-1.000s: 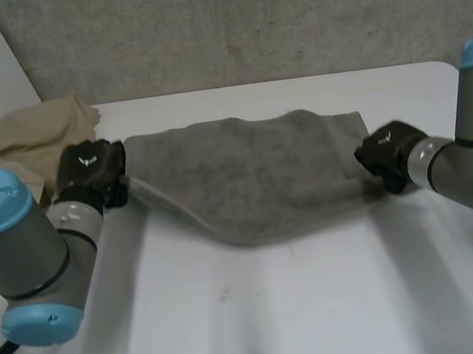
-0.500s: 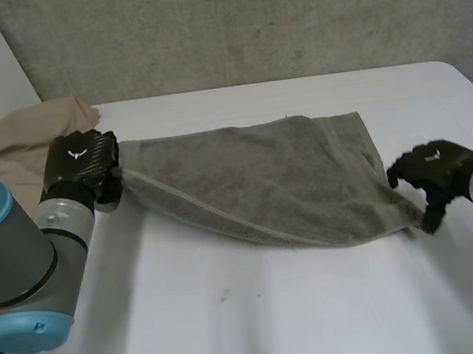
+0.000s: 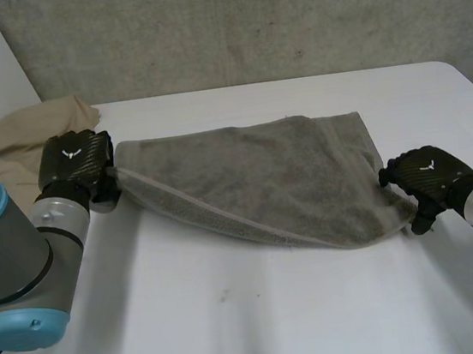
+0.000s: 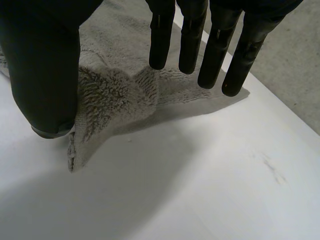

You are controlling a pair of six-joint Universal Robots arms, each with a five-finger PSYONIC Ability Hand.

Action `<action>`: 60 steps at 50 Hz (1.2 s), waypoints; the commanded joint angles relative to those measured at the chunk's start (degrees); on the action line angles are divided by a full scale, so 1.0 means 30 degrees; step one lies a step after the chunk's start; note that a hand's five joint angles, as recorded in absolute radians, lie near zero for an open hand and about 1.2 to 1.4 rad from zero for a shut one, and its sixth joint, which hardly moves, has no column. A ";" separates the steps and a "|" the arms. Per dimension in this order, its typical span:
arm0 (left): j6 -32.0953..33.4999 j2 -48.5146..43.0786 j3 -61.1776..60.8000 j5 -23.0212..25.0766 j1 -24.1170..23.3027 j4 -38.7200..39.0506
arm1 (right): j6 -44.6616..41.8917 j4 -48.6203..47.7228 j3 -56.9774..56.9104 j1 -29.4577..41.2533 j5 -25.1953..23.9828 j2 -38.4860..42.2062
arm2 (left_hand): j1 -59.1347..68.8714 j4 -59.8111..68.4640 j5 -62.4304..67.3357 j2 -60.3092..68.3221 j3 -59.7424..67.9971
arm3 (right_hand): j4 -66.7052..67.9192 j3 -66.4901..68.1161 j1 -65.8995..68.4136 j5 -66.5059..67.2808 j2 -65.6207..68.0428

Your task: Fold the laundry.

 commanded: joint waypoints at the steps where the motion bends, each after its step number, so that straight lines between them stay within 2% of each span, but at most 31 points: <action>1: -0.0001 -0.0018 -0.0010 -0.0024 0.0037 0.0000 | -0.0076 -0.0241 -0.0314 0.0082 -0.0014 0.0898 | 0.4243 0.2947 0.4018 0.2984 0.3019 | 0.1477 0.1447 0.2460 0.1634 0.1291; 6: -0.0001 -0.0018 0.0019 -0.0053 0.0037 0.0000 | -0.0251 -0.0914 -0.0548 0.0111 -0.0014 0.1659 | 0.4243 0.2947 0.4018 0.2984 0.3019 | 0.4614 0.4583 0.5596 0.4770 0.4428; 9: -0.0030 -0.0018 0.0136 -0.0083 0.0067 -0.0058 | -0.0398 -0.0915 -0.0928 0.0111 -0.0043 0.2245 | 0.4355 0.3059 0.4130 0.3096 0.3131 | 1.0095 1.0064 1.1077 1.0251 0.9908; 10: -0.0001 -0.0018 0.0136 -0.0083 0.0067 -0.0088 | -0.0369 -0.0886 -0.0988 0.0111 -0.0043 0.2305 | 0.4410 0.3115 0.4185 0.3152 0.3187 | 1.2835 1.2804 1.3817 1.2991 1.2649; 11: 0.0028 0.0011 0.0136 -0.0112 0.0096 -0.0175 | -0.0224 -0.0886 -0.1133 0.0140 -0.0043 0.2305 | 0.4522 0.3226 0.4297 0.3263 0.3298 | 1.7727 1.7697 1.8710 1.7884 1.7541; 18: 0.0262 0.0391 -0.0039 -0.0054 0.0067 -0.2193 | -0.0075 0.0282 -0.1369 -0.0006 0.0132 0.0991 | 0.5074 0.3779 0.4849 0.3815 0.3850 | 1.7777 1.7746 1.8759 1.7933 1.7590; 22: 0.0583 0.1182 -0.0536 -0.0083 0.0096 -0.4448 | -0.0514 0.3531 -0.1749 -0.0007 0.0074 -0.1089 | 0.5076 0.3781 0.4851 0.3817 0.3853 | 1.7777 1.7746 1.8759 1.7933 1.7590; 26: 0.2309 0.1972 -0.1443 -0.0112 0.0125 -0.6851 | -0.1743 0.7222 -0.2832 -0.0298 0.0308 -0.2614 | 0.5076 0.3781 0.4851 0.3817 0.3853 | 1.7777 1.7746 1.8759 1.7933 1.7590; 31: 0.6053 0.3784 -0.3431 -0.0287 0.0155 -0.9310 | -0.5044 1.3217 -0.3419 -0.2491 0.1358 -0.4078 | 0.4972 0.3677 0.4747 0.3713 0.3748 | 1.7777 1.7746 1.8759 1.7933 1.7590; 34: 0.7347 0.5073 -0.4429 -0.0201 -0.0020 -1.0221 | -0.7885 1.6386 -0.3100 -0.2964 0.2472 -0.4315 | 0.5028 0.3732 0.4803 0.3769 0.3804 | 1.7777 1.7746 1.8759 1.7933 1.7590; 37: 0.7820 0.5897 -0.5135 -0.0199 -0.0167 -1.0488 | -0.9388 1.7657 -0.2835 -0.2994 0.2886 -0.4433 | 0.5076 0.3780 0.4851 0.3817 0.3852 | 1.7777 1.7746 1.8759 1.7933 1.7590; 44: 0.8143 0.5610 -0.5285 -0.0170 -0.0227 -0.9992 | -0.9248 1.6198 -0.2834 -0.2907 0.3033 -0.4288 | 0.4580 0.3284 0.4355 0.3321 0.3356 | 1.7777 1.7746 1.8759 1.7933 1.7590; 49: 0.8114 0.3414 -0.3733 -0.0141 -0.0284 -0.7768 | -0.6789 1.3504 -0.3710 -0.2381 0.3266 -0.3089 | 0.3741 0.2445 0.3516 0.2482 0.2517 | 1.7777 1.7746 1.8759 1.7933 1.7590; 54: 0.8143 0.0784 -0.1862 -0.0141 -0.0373 -0.4375 | -0.4416 1.1306 -0.5933 0.0278 0.4084 -0.0543 | 0.3403 0.2107 0.3178 0.2144 0.2179 | 1.7777 1.7746 1.8759 1.7933 1.7590; 60: 0.8173 -0.2680 0.1127 -0.0346 -0.0490 -0.2549 | -0.3797 0.9751 -0.8132 0.2189 0.5492 0.1248 | 0.3569 0.2274 0.3344 0.2310 0.2346 | 1.7777 1.7746 1.8759 1.7933 1.7590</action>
